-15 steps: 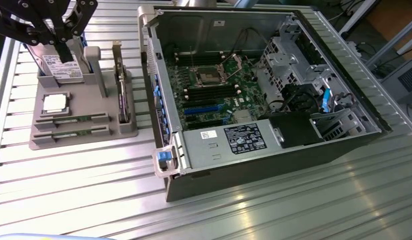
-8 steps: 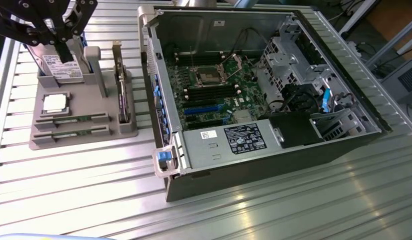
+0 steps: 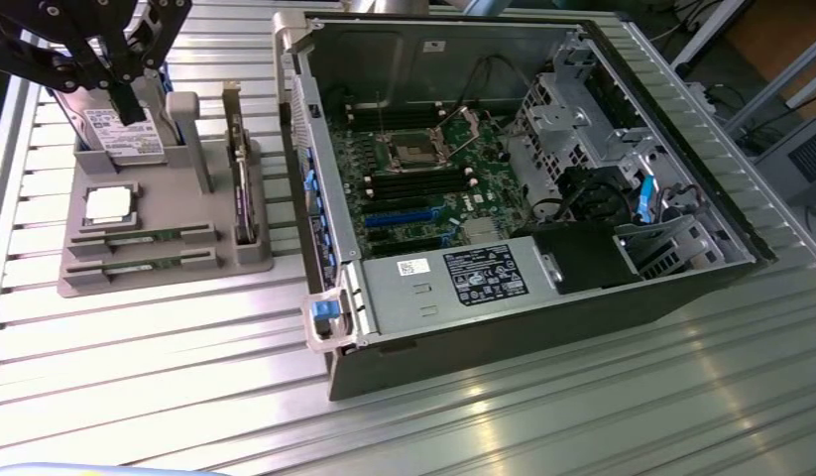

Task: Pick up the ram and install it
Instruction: 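Pick up the ram and move it above insertion slot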

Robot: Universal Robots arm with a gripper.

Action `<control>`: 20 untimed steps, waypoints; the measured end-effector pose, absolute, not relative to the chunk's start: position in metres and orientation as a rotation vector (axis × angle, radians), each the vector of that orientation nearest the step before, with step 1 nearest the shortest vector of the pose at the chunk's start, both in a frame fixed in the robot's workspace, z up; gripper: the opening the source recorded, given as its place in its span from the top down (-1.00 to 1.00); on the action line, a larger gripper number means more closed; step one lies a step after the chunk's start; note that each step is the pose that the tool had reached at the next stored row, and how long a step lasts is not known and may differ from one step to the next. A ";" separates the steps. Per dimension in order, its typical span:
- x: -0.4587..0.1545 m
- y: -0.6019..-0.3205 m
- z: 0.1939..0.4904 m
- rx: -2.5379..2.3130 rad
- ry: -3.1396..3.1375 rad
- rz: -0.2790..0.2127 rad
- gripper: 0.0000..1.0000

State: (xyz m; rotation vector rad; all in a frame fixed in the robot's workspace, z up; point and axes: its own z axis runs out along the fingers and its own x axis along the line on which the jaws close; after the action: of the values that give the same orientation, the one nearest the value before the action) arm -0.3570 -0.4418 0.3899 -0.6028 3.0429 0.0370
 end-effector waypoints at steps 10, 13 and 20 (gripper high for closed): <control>-0.357 -0.442 0.390 -0.702 3.023 0.033 0.80; -0.357 -0.442 0.390 -0.728 3.017 0.031 0.80; -0.357 -0.442 0.390 -0.826 2.994 0.024 0.80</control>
State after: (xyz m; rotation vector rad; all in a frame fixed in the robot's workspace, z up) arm -0.3570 -0.4418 0.3899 -0.8264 2.9943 0.0241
